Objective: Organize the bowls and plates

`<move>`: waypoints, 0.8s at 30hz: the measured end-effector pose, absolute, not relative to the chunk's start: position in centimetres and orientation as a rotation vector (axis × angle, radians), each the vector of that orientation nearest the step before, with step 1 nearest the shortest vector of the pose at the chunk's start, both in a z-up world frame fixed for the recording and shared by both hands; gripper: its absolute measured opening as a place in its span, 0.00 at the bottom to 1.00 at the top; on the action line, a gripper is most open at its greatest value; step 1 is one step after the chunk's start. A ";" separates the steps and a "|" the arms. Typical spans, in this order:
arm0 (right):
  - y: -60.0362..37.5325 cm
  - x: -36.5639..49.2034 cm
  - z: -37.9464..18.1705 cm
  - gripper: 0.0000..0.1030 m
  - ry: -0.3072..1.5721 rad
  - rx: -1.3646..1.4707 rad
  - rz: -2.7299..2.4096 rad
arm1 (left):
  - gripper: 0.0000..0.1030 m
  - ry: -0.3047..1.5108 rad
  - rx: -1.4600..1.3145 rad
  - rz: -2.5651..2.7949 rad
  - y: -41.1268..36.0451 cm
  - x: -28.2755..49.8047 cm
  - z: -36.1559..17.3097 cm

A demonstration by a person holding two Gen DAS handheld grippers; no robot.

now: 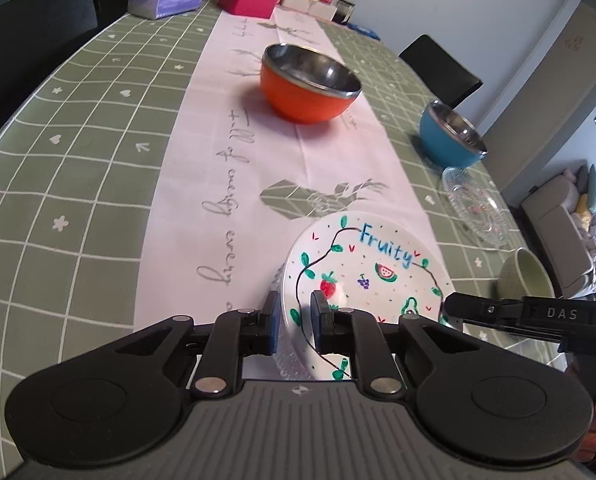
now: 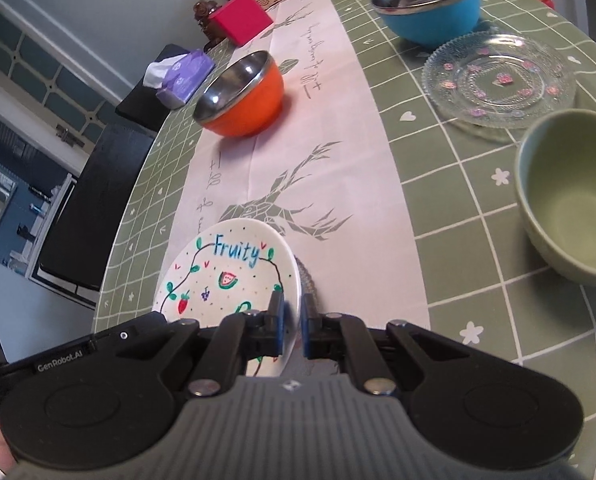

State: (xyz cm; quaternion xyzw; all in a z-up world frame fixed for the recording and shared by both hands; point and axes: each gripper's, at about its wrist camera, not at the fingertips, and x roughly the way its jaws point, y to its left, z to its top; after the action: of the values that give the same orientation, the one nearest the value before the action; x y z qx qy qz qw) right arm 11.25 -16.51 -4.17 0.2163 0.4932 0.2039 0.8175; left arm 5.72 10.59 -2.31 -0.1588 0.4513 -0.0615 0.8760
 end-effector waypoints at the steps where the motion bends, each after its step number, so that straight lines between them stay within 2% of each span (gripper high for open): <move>1: -16.4 11.3 -4.3 0.06 1.054 0.450 0.434 | 0.17 0.953 -0.327 -0.125 10.5 5.7 -2.5; 24: -14.1 10.7 -4.3 0.07 1.016 0.226 0.412 | 0.17 0.987 -0.211 -0.091 9.0 5.8 -3.2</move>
State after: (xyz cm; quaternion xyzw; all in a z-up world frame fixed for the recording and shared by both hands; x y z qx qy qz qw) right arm 10.74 -14.11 -4.27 0.1073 0.4820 0.1955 0.8473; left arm 5.76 9.04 -3.22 -0.1012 0.4725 -0.0436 0.8744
